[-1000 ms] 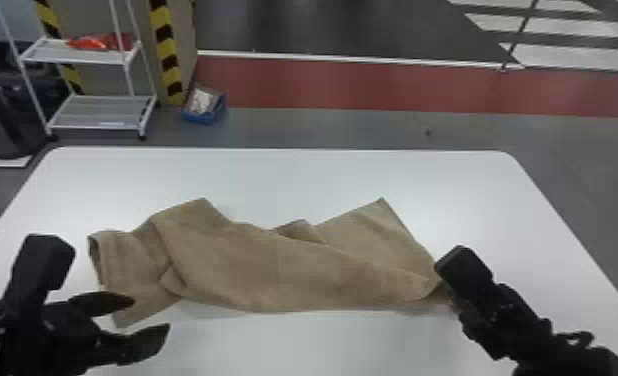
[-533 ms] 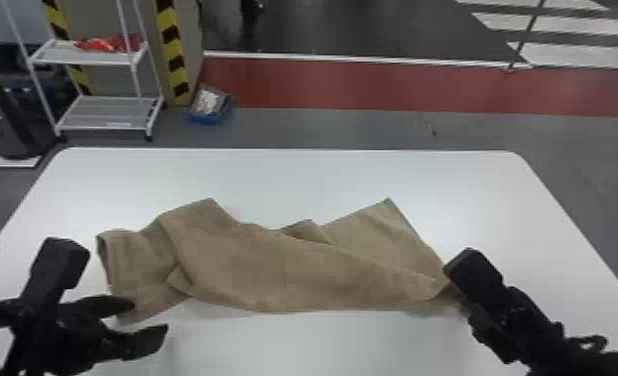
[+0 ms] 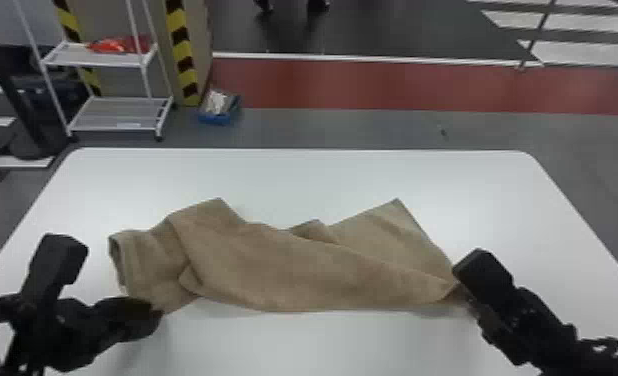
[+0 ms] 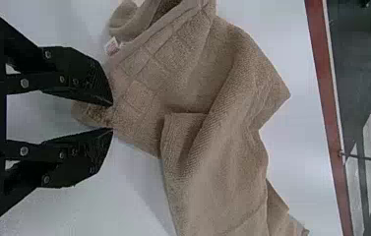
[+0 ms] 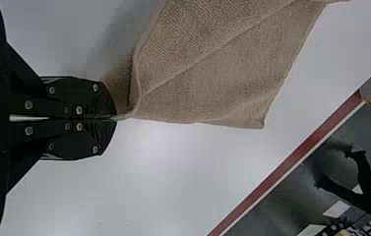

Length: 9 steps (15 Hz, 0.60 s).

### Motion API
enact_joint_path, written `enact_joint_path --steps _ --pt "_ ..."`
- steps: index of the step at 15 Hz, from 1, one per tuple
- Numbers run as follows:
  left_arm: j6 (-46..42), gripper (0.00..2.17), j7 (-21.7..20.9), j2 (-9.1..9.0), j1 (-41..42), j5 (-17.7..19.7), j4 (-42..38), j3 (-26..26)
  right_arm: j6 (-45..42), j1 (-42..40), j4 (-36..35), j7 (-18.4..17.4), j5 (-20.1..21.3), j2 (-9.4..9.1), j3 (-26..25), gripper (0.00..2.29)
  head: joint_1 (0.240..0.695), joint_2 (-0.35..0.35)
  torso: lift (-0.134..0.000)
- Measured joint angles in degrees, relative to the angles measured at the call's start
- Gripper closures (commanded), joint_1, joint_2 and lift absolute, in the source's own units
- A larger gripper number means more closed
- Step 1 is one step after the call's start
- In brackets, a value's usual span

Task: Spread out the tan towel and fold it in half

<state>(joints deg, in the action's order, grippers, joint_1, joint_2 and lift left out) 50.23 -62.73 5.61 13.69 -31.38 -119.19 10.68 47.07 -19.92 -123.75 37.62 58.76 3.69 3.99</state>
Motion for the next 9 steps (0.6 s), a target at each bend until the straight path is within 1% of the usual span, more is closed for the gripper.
enact_joint_path --steps 2,3,5,6,7,8,9 --pt "-1.5 2.02 -1.4 -0.02 -0.2 0.0 -0.3 0.7 0.0 0.0 0.0 0.0 0.0 -0.06 0.0 1.76 0.695 -0.048 -0.124" --pt "-1.6 2.06 -1.3 -0.06 -0.4 0.1 -0.7 1.0 0.0 0.1 0.0 0.0 0.0 -0.16 0.0 1.76 0.695 -0.045 -0.124" --pt "-1.5 2.05 -0.5 -0.28 -0.7 0.2 -1.8 1.6 0.0 0.2 0.0 -0.1 -0.1 -0.30 0.0 1.76 0.695 -0.036 -0.124" --pt "-1.4 1.94 -1.7 -0.38 -0.7 0.3 -2.4 2.0 0.0 0.2 0.0 -0.1 -0.1 -0.28 -0.1 1.76 0.695 -0.036 -0.124" --pt "-1.5 1.43 -3.4 -0.44 -0.6 0.6 -3.1 2.3 0.0 0.3 -0.1 -0.1 -0.1 -0.18 -0.1 1.76 0.695 -0.041 -0.124" --pt "-1.8 0.85 -4.2 -0.44 -0.3 0.7 -3.7 2.4 0.0 0.4 -0.1 -0.1 -0.2 -0.07 -0.2 1.76 0.695 -0.050 -0.124" --pt "-2.0 0.53 -4.7 -0.44 0.1 0.8 -3.9 2.3 0.0 0.4 -0.1 -0.1 -0.2 -0.02 -0.4 1.76 0.695 -0.056 -0.124"
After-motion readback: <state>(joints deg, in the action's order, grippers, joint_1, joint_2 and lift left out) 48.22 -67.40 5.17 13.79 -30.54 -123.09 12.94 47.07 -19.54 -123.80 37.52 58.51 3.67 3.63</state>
